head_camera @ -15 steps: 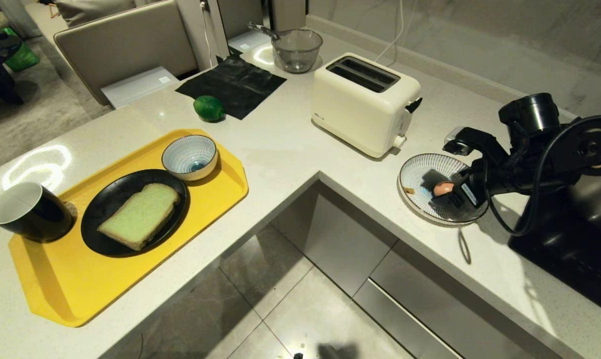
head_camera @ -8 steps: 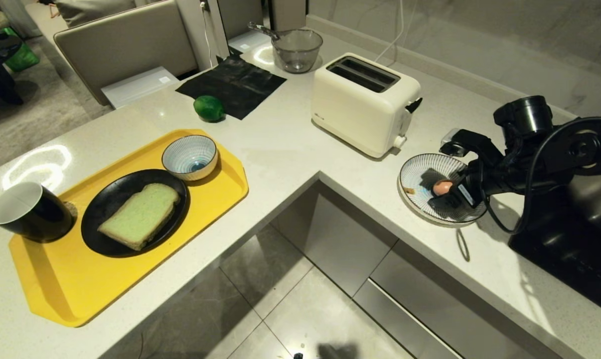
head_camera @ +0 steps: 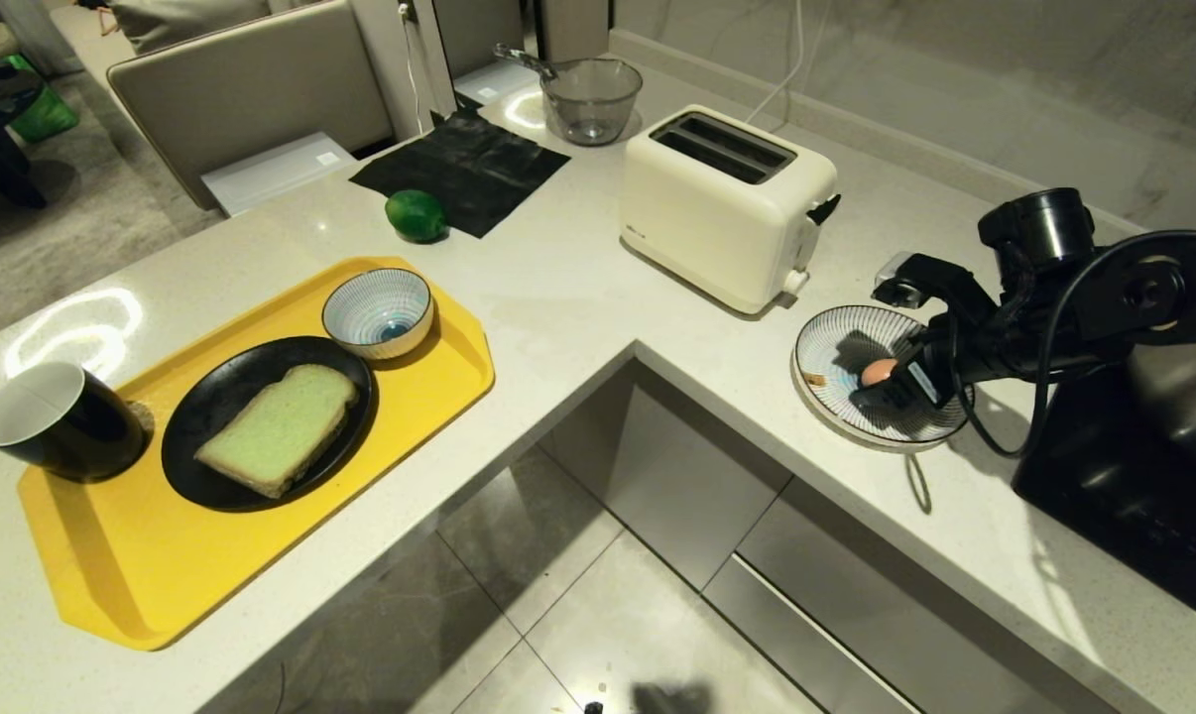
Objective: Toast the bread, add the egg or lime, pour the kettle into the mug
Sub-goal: Pick up the egg
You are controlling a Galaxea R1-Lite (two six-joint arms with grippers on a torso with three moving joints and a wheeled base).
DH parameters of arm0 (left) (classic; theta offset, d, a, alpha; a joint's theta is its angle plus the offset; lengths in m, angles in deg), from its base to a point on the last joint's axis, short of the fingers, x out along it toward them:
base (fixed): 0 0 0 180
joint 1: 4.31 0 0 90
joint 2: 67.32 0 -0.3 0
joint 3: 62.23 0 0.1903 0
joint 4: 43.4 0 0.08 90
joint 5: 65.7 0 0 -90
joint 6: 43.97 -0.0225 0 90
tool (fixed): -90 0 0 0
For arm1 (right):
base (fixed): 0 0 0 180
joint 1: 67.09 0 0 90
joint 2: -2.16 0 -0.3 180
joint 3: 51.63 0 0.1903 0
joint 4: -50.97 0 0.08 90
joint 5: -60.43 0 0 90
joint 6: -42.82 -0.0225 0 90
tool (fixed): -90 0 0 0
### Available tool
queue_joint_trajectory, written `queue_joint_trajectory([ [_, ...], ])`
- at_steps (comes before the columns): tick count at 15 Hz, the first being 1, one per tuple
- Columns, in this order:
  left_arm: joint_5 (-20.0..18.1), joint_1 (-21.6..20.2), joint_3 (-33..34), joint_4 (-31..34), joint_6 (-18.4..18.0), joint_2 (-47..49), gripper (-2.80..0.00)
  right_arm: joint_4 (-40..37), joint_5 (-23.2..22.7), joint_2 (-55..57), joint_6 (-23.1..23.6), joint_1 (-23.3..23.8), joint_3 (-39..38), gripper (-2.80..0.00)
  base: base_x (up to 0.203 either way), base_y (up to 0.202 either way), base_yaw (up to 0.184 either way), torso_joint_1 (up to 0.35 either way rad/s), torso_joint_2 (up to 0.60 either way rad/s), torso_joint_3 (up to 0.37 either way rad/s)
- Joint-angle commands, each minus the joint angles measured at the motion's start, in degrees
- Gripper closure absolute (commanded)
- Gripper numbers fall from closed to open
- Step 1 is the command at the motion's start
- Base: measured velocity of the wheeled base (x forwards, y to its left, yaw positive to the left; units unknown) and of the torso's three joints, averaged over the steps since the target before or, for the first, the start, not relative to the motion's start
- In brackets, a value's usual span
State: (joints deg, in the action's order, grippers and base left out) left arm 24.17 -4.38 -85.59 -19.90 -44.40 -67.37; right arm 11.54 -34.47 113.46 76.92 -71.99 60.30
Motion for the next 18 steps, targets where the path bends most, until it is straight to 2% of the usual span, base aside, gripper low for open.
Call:
queue_joint_trajectory([
  [1,0.0,0.0,0.0,0.0,0.0,0.0,0.00,-0.1,0.0,0.3,0.3,0.2,0.2,-2.80,0.000,0.000,0.000,0.000,0.00,0.000],
  [14,0.0,0.0,0.0,0.0,0.0,0.0,0.00,-0.2,0.2,0.3,0.3,0.2,-0.4,-2.80,0.000,0.000,0.000,0.000,0.00,0.000],
  [15,0.0,0.0,0.0,0.0,0.0,0.0,0.00,-0.2,0.2,0.3,0.3,0.2,-0.5,0.00,0.000,0.000,0.000,0.000,0.00,0.000],
  [18,0.0,-0.1,0.0,0.0,0.0,0.0,0.00,-0.3,0.2,0.3,0.3,0.2,-0.7,0.00,0.000,0.000,0.000,0.000,0.00,0.000],
])
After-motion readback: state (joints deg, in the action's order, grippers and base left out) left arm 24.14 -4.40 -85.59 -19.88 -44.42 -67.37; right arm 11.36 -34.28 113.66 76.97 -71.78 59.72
